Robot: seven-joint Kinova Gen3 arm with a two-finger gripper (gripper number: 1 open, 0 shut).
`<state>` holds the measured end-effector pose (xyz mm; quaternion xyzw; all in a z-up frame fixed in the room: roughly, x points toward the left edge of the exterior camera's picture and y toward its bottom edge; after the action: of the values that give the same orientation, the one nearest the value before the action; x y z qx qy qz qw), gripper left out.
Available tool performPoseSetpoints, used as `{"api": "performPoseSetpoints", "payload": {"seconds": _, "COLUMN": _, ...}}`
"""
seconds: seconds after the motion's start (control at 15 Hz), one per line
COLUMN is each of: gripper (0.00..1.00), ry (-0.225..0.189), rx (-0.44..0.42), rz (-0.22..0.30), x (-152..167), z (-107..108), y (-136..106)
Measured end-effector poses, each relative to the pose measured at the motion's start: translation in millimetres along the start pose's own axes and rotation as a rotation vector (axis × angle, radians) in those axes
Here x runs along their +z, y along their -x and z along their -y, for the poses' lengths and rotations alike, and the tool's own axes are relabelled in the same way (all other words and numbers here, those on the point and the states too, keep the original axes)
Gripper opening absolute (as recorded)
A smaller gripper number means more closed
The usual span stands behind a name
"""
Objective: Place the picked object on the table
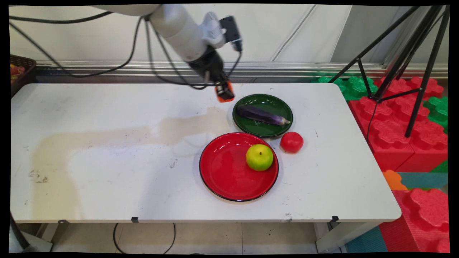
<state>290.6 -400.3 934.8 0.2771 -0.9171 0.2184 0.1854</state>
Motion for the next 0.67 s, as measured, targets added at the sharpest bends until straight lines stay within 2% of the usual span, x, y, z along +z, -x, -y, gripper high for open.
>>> {"api": "performPoseSetpoints", "payload": {"seconds": 0.4, "gripper": 0.00, "ry": 0.053, "rx": 0.032, "rz": 0.059, "x": -20.0, "z": -8.2, "y": 49.9}}
{"api": "performPoseSetpoints", "payload": {"seconds": 0.67, "gripper": 0.00, "ry": 0.080, "rx": 0.017, "rz": 0.110, "x": -25.2, "z": -20.4, "y": 85.7}}
